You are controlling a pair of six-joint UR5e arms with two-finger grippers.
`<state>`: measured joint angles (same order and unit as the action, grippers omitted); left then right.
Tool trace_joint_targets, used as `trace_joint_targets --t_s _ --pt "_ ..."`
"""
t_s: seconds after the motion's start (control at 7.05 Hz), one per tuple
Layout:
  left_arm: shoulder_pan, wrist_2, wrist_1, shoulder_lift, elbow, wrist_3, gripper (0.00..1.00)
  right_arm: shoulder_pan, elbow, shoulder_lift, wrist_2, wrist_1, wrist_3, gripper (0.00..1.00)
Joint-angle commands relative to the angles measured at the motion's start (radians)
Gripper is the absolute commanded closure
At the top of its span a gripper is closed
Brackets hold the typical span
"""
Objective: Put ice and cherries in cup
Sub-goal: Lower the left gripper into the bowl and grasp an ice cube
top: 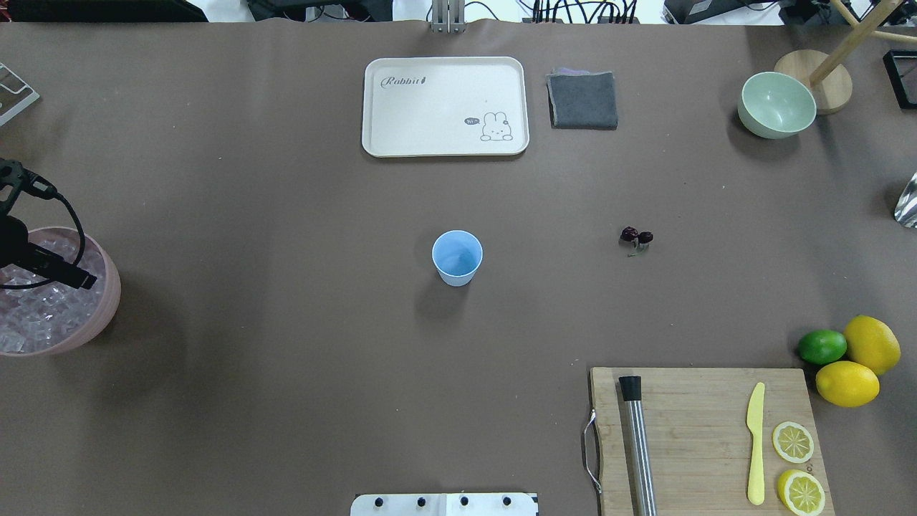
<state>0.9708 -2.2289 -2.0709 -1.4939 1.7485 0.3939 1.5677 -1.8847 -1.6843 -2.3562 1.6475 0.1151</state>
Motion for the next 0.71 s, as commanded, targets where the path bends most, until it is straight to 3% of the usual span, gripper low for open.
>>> trace_joint_targets --t_s 0.0,0.14,0.28,0.43,0.57 --pt "-0.007 0.000 0.000 0.000 0.000 0.000 0.02 0.000 -0.001 0.000 0.001 0.000 0.000 0.00" --pt "-0.007 0.000 -0.002 0.000 -0.001 0.000 0.06 0.000 -0.004 0.000 0.002 0.000 0.000 0.00" --pt "-0.006 0.000 -0.002 0.000 0.000 0.000 0.33 0.000 -0.007 0.000 0.000 0.000 0.000 0.00" --pt "-0.007 0.000 -0.002 0.001 0.000 -0.003 0.49 0.002 -0.008 0.000 0.000 0.000 0.009 0.00" --pt "-0.006 0.000 -0.002 0.001 0.000 -0.003 0.50 0.002 -0.014 0.000 0.000 0.000 0.014 0.00"
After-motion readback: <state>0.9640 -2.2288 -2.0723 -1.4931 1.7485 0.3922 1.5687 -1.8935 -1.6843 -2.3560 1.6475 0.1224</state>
